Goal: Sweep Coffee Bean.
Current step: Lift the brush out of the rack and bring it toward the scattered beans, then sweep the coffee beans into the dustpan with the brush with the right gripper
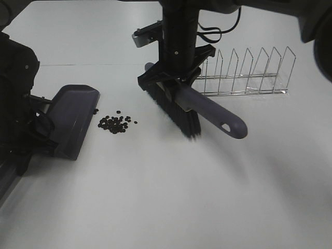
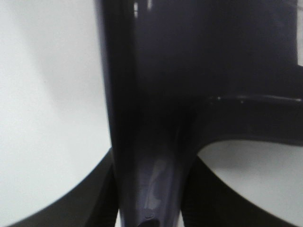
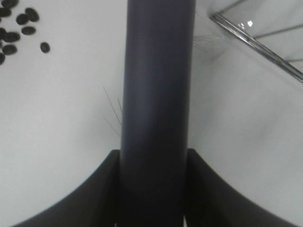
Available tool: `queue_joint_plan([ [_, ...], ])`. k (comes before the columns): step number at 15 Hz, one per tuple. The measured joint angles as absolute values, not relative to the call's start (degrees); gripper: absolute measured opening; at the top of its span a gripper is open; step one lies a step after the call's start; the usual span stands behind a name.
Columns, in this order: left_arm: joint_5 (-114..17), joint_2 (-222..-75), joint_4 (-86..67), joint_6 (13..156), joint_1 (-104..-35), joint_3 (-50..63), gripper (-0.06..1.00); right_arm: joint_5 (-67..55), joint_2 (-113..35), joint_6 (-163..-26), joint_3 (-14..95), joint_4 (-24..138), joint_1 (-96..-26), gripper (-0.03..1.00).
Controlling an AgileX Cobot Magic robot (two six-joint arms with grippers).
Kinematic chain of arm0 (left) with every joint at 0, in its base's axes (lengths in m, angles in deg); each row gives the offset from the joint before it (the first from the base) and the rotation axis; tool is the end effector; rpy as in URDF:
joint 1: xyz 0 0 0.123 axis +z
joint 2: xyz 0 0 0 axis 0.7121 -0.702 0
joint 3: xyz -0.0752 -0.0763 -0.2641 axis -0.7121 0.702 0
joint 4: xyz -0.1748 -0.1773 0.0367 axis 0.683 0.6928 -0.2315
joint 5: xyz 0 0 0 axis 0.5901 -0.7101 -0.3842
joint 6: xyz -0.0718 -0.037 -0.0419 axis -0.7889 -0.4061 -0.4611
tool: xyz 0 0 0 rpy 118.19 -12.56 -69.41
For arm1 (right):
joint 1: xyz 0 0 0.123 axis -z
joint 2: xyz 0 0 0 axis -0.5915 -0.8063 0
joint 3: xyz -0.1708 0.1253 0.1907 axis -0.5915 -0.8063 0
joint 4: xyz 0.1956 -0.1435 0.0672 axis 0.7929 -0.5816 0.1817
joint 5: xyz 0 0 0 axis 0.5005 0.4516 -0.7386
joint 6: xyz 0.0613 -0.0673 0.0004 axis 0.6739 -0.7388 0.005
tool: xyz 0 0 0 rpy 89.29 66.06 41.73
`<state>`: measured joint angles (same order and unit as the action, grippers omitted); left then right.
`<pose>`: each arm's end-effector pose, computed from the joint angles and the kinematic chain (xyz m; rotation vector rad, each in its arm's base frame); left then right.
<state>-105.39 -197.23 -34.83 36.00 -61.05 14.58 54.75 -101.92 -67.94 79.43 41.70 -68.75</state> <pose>0.3400 -0.0786 0.0948 -0.2158 -2.8860 -0.3328 0.4214 0.2560 0.1706 -0.7893 2.8640 -0.1015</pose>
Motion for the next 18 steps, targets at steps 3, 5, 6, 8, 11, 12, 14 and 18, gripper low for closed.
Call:
queue_joint_plan([
  [3,-105.96,-197.40,-32.89,37.15,-61.51,14.24,0.33,54.63,-107.02,-68.52,85.50,42.44,-72.24,0.31],
  [5,-106.08,-197.40,-32.31,37.21,-61.51,14.24,0.33,54.29,-108.28,-69.09,86.65,42.78,-73.85,0.31],
  [6,-106.25,-197.46,-31.74,37.32,-61.51,14.24,0.33,54.17,-109.02,-69.09,86.99,44.16,-74.53,0.31],
  [8,-106.82,-198.03,-30.37,38.47,-61.51,13.89,0.33,54.40,-109.94,-69.09,86.99,48.06,-74.99,0.31],
  [11,-109.11,-199.29,-28.53,39.84,-61.51,12.97,0.33,53.83,-110.51,-69.09,86.99,56.42,-74.76,0.31],
  [12,-109.80,-199.47,-28.02,39.90,-61.51,12.92,0.33,52.51,-110.51,-69.09,86.99,58.88,-74.76,0.31],
  [14,-109.92,-199.58,-27.90,39.96,-61.51,12.92,0.33,49.02,-110.51,-69.20,86.99,64.04,-74.76,0.31],
  [18,-110.89,-200.27,-26.64,40.07,-61.51,12.69,0.33,43.80,-110.86,-71.55,86.99,75.67,-74.71,0.31],
])
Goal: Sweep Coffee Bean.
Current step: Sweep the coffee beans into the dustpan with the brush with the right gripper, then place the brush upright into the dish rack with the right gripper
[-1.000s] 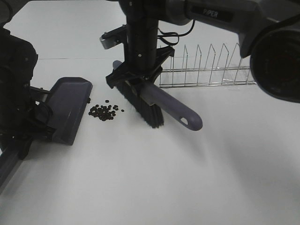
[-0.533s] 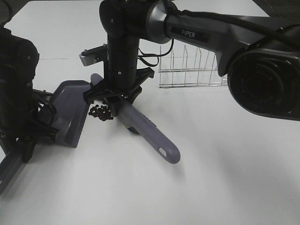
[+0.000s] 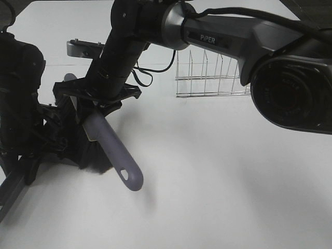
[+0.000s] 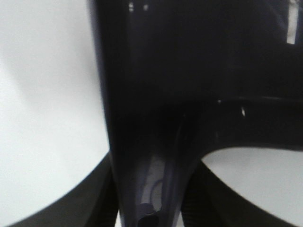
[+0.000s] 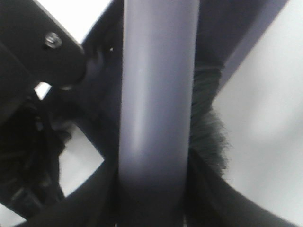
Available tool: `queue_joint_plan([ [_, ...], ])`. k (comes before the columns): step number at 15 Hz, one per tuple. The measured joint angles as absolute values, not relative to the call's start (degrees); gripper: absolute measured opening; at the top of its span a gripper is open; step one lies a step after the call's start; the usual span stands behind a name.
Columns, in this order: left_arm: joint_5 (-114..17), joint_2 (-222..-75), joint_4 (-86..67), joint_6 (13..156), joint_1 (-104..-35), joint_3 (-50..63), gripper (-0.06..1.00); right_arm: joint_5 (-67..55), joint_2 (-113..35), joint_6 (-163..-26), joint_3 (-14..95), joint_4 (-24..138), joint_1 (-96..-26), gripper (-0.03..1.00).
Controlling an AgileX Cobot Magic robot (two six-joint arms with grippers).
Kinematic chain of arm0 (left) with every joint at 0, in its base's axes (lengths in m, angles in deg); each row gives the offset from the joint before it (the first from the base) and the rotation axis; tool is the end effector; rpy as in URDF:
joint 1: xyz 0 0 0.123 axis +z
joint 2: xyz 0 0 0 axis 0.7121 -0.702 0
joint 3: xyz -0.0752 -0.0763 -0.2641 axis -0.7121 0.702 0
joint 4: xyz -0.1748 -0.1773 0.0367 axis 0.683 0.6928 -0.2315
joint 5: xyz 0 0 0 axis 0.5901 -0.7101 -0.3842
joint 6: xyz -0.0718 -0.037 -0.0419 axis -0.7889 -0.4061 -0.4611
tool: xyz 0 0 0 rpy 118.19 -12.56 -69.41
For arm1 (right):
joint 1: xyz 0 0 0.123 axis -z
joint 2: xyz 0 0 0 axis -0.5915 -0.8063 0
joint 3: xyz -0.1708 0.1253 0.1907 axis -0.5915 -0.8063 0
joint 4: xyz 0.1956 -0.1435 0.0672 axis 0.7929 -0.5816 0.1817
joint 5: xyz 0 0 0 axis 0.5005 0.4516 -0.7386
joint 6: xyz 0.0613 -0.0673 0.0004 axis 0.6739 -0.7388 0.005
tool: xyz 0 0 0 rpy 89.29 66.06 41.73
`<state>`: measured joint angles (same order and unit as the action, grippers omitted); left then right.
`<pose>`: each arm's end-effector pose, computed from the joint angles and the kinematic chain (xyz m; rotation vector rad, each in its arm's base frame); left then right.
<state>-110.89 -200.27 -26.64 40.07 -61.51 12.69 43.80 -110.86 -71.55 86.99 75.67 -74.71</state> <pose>0.3336 -0.0912 0.0836 -0.1922 -2.7529 -0.1921 0.3947 0.3586 0.1378 -0.7020 2.8189 0.7615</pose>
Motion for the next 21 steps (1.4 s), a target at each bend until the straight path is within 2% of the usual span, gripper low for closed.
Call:
queue_joint_plan([
  [5,-111.12,-200.33,-24.75,40.13,-61.51,12.69,0.33,41.51,-111.20,-76.71,88.31,80.89,-74.48,0.31],
  [11,-111.18,-200.38,-24.06,40.30,-61.51,12.69,0.33,52.91,-111.20,-76.94,103.72,80.83,-68.18,0.31],
  [15,-111.29,-200.38,-24.01,38.98,-61.51,12.69,0.33,54.86,-110.46,-71.55,108.94,77.39,-63.19,0.31],
  [19,-111.35,-200.38,-23.66,38.35,-61.51,12.69,0.33,55.09,-100.77,-69.89,104.87,66.62,-62.27,0.31],
  [21,-111.35,-200.38,-23.60,38.35,-61.51,12.69,0.33,54.86,-92.35,-69.89,93.41,59.97,-62.10,0.31],
])
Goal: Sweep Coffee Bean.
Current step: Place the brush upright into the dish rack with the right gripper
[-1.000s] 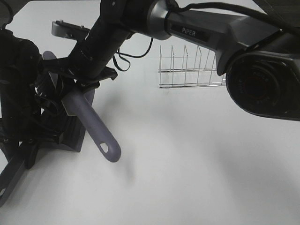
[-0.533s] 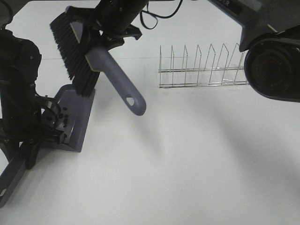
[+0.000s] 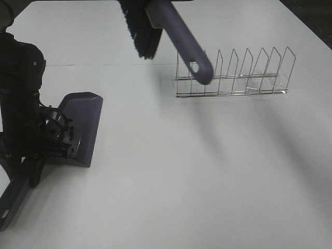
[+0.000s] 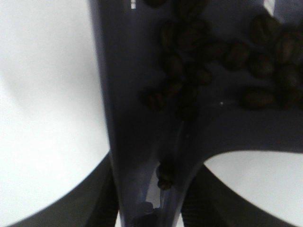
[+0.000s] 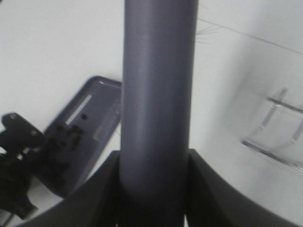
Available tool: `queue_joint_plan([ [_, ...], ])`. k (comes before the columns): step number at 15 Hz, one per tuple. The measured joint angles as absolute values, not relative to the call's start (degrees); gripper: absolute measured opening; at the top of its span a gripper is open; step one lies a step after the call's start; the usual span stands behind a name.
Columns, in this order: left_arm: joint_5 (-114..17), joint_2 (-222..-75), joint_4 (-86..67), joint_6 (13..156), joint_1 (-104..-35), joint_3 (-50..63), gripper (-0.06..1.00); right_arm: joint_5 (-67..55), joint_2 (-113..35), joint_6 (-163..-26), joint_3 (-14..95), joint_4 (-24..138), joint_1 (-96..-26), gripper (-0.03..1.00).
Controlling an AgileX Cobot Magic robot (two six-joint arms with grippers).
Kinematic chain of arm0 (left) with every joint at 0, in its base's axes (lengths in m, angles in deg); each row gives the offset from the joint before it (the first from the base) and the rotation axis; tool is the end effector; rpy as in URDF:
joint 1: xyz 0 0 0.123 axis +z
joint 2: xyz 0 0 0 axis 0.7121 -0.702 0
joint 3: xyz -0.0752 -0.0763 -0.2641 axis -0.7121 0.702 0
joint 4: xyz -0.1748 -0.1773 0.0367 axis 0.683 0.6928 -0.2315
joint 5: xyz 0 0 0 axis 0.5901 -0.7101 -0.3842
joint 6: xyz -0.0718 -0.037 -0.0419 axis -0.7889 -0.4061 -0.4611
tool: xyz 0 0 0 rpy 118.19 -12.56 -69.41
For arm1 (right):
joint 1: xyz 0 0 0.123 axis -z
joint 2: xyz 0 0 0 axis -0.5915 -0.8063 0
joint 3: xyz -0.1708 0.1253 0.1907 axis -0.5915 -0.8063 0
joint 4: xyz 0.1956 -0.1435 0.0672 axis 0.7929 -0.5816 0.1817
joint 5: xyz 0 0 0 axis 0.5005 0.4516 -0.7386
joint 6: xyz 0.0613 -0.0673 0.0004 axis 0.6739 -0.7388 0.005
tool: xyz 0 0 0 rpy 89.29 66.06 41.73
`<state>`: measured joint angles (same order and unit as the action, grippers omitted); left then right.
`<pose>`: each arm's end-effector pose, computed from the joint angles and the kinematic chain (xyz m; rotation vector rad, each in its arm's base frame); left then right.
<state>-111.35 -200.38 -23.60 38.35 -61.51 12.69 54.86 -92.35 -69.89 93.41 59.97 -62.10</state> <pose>0.3315 -0.0952 0.0831 -0.1075 -2.7421 -0.1432 0.4316 0.2276 0.3224 -0.5302 2.5694 0.4366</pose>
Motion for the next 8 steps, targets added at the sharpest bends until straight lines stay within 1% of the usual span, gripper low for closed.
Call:
queue_joint_plan([
  [2,-111.35,-200.38,-23.26,38.35,-61.51,12.69,0.33,54.97,-84.79,-69.89,78.80,56.08,-60.04,0.31],
  [5,-111.35,-200.38,-23.26,36.98,-61.51,12.69,0.33,55.43,-76.59,-69.89,60.75,54.82,-53.97,0.31],
  [6,-111.35,-200.38,-23.26,36.69,-61.51,12.69,0.33,55.38,-74.02,-69.89,55.54,54.42,-51.56,0.31],
  [7,-111.35,-200.38,-23.26,36.63,-61.51,12.69,0.33,55.38,-73.10,-69.89,53.65,54.36,-50.59,0.31],
  [8,-111.18,-200.38,-23.26,36.46,-61.51,12.69,0.33,55.15,-70.12,-69.89,45.97,53.96,-45.72,0.31],
])
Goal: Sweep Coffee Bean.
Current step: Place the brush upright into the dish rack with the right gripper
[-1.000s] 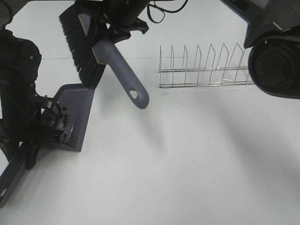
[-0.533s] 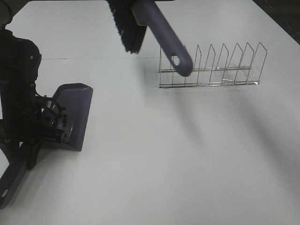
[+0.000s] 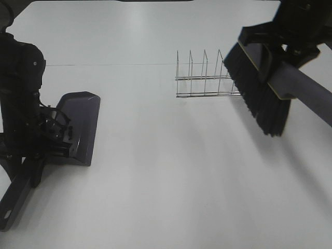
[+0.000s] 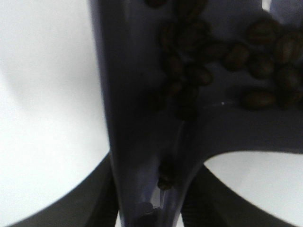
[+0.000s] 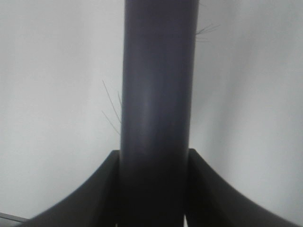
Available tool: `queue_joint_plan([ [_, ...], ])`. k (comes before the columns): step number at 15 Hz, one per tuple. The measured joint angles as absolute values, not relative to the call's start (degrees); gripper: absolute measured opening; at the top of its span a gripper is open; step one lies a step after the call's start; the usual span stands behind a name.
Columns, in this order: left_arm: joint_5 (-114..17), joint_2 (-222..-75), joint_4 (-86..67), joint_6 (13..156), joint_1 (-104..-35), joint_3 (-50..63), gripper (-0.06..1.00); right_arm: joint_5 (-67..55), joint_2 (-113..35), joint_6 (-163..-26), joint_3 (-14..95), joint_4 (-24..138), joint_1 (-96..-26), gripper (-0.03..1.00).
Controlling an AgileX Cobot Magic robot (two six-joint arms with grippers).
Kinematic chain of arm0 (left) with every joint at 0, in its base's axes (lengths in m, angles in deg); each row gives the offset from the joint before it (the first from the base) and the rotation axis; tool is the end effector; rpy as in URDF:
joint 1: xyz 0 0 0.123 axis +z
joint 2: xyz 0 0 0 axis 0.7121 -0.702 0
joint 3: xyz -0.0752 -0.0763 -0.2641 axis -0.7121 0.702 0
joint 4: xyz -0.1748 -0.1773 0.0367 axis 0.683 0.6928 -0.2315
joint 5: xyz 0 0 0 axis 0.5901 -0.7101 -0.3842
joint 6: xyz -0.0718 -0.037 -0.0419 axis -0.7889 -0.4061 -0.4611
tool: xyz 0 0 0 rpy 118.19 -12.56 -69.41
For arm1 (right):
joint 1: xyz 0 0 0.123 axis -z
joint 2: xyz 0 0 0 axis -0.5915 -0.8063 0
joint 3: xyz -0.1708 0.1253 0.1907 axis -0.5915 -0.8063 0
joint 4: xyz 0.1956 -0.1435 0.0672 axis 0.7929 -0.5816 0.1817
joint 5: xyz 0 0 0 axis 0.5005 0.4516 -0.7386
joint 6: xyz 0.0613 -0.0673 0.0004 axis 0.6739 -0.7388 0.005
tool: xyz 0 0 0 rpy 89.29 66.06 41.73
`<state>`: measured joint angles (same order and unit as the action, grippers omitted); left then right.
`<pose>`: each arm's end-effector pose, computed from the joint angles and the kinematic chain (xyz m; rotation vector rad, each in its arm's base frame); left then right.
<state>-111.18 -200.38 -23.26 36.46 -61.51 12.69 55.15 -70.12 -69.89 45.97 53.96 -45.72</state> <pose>0.3316 -0.0957 0.0830 -0.0576 -2.7469 -0.1447 0.3593 0.0678 0.2589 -0.1668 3.0386 0.1493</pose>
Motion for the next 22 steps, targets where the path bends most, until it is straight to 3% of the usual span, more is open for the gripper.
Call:
queue_joint_plan([
  [4,-111.06,-200.38,-22.17,36.29,-61.51,12.69,0.33,52.05,-69.89,-69.66,38.52,52.41,-37.29,0.31],
  [8,-110.72,-200.38,-21.08,36.23,-61.51,12.69,0.33,49.42,-71.84,-66.28,38.52,46.45,-35.57,0.31],
  [17,-109.75,-200.27,-19.19,36.23,-61.51,12.69,0.33,54.40,-85.65,-65.94,54.73,45.25,-35.57,0.31],
  [22,-109.69,-200.27,-19.08,36.23,-61.51,12.69,0.33,54.52,-87.82,-66.22,57.71,45.25,-35.57,0.31],
])
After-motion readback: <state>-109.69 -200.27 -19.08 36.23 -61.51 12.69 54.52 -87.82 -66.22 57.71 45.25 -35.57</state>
